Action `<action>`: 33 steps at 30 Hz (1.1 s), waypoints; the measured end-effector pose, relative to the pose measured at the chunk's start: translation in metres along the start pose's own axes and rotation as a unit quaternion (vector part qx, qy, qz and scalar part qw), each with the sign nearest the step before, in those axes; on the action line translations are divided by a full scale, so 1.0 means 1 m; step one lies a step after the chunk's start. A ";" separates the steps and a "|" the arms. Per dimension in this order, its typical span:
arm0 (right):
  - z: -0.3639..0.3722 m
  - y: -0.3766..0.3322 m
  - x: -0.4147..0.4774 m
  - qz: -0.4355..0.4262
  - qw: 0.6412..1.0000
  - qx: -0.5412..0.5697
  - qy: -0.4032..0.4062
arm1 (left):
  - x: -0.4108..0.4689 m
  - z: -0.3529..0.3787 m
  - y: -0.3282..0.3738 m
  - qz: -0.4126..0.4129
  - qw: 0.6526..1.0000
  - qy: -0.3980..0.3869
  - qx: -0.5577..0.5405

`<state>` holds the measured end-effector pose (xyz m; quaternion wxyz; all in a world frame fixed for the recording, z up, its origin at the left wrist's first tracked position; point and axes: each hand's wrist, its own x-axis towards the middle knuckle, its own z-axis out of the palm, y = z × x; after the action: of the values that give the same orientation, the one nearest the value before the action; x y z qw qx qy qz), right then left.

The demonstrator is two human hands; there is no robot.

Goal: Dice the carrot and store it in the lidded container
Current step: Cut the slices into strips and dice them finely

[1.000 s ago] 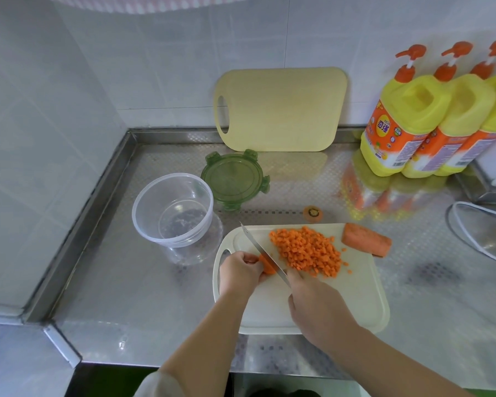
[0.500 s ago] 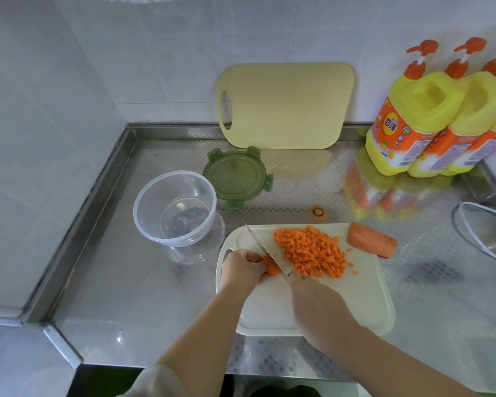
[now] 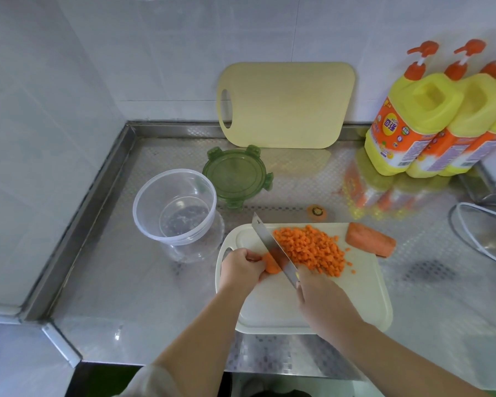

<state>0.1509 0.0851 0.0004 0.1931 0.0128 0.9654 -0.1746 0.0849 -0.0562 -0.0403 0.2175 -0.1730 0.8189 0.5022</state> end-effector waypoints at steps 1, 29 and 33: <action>-0.003 -0.002 -0.002 -0.004 1.000 0.005 0.009 | 0.000 -0.001 0.000 0.006 1.000 -0.001 0.005; -0.002 -0.012 -0.017 -0.007 1.000 -0.004 0.018 | -0.004 0.004 0.001 0.031 0.998 0.027 0.043; 0.000 -0.013 -0.017 -0.001 1.000 -0.017 0.008 | -0.005 0.004 0.001 0.016 0.999 0.035 0.029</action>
<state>0.1657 0.0731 0.0111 0.1852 0.0096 0.9697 -0.1588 0.0894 -0.0516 -0.0381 0.1856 -0.1708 0.8430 0.4751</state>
